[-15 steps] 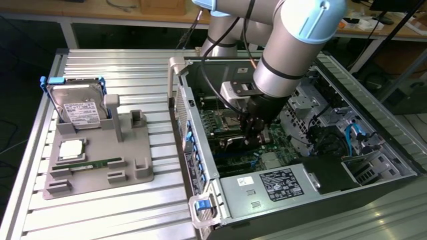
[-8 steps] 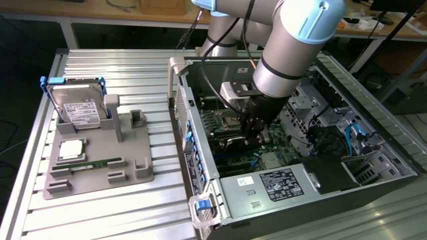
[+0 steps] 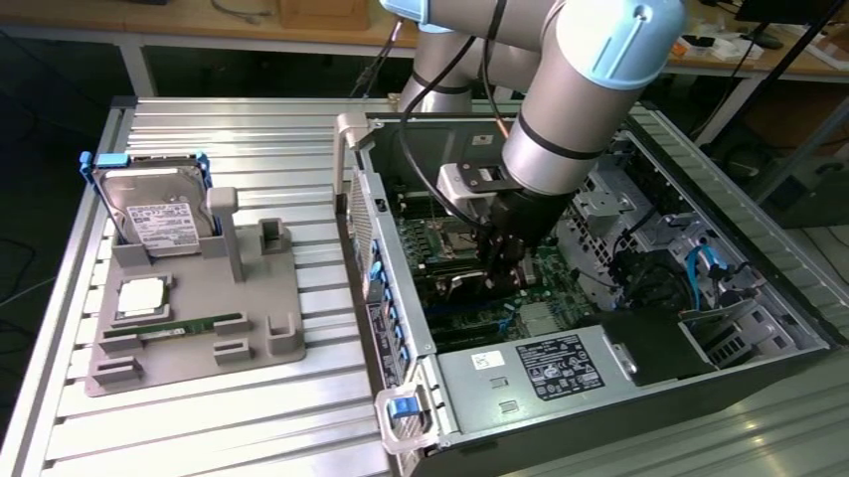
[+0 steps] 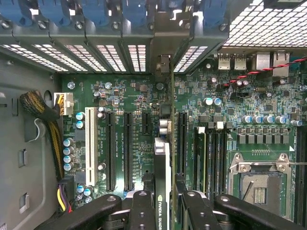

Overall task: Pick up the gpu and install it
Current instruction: 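Insert the gpu into the slot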

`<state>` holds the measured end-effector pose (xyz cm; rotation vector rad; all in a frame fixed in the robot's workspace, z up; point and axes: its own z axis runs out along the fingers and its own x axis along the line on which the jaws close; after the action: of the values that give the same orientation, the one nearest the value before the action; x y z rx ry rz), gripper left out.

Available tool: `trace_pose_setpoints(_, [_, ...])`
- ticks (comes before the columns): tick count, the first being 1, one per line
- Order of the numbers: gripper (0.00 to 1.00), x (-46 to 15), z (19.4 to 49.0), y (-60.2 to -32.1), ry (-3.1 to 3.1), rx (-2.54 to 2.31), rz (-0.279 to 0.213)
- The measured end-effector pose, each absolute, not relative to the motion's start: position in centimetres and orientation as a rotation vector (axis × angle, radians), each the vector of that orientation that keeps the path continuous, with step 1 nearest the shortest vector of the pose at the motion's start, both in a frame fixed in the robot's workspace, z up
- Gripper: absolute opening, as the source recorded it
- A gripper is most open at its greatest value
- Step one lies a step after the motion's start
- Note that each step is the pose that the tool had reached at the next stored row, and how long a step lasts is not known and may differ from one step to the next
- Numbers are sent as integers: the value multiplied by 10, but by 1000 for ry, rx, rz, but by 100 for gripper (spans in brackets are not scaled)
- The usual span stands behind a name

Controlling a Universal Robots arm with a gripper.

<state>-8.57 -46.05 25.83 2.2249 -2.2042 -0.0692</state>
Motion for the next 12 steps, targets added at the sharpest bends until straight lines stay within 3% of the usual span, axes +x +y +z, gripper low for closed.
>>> trace_pose_setpoints(12, [27,-86,265,-461,-2204,2225,-69])
